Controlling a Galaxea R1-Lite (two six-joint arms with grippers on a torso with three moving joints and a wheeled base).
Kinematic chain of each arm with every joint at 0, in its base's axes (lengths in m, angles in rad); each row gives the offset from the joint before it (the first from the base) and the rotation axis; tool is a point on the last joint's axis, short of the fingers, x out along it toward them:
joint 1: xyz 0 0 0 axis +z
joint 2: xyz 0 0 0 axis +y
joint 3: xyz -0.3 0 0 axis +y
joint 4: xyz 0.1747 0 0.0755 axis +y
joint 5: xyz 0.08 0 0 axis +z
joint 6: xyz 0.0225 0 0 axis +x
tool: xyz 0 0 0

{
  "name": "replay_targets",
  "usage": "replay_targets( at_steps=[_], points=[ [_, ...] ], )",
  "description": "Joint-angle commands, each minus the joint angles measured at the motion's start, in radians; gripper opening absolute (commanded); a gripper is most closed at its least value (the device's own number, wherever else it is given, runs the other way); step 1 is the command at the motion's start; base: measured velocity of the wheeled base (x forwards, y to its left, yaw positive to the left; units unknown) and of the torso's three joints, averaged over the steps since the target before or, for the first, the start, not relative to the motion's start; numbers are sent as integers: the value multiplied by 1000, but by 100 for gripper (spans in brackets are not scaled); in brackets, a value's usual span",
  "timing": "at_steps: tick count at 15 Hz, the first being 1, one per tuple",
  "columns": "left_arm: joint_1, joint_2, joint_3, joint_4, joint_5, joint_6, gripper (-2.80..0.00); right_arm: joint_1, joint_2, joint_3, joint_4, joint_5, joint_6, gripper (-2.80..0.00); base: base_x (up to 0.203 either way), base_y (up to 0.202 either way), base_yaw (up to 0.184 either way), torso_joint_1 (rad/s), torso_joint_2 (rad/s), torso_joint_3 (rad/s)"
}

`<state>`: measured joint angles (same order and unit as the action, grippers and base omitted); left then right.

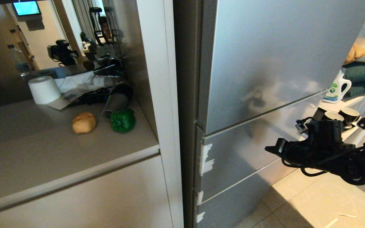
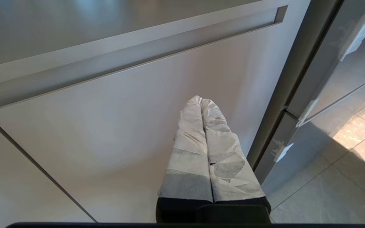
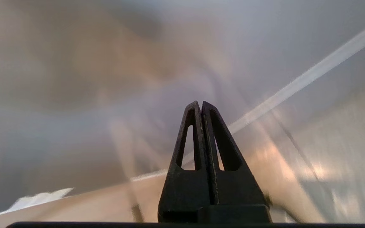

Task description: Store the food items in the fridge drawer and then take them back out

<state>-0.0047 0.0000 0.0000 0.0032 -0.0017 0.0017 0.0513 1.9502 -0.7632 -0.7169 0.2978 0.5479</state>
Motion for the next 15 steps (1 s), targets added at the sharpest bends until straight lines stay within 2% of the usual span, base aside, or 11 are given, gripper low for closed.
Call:
replay_targets(
  at_steps=[1,5,7,10,13,15],
  points=[
    [0,2,0,0,0,0,-280,3,-74,73,-36,-1,1,-280,0,0,0,0,0,0],
    [0,2,0,0,0,0,-280,0,-460,310,-13,-1,-25,-280,0,0,0,0,0,0],
    [0,2,0,0,0,0,-280,2,-763,424,57,1,-89,-280,0,0,0,0,0,0],
    [0,2,0,0,0,0,-280,3,-1264,540,303,-34,-278,-280,0,0,0,0,0,0],
    [0,2,0,-2,0,-3,-280,-9,-1645,688,500,-162,-479,-280,0,0,0,0,0,0],
    [0,2,0,-2,0,-3,-280,-27,-1829,745,569,-216,-556,-280,0,0,0,0,0,0]
  ],
)
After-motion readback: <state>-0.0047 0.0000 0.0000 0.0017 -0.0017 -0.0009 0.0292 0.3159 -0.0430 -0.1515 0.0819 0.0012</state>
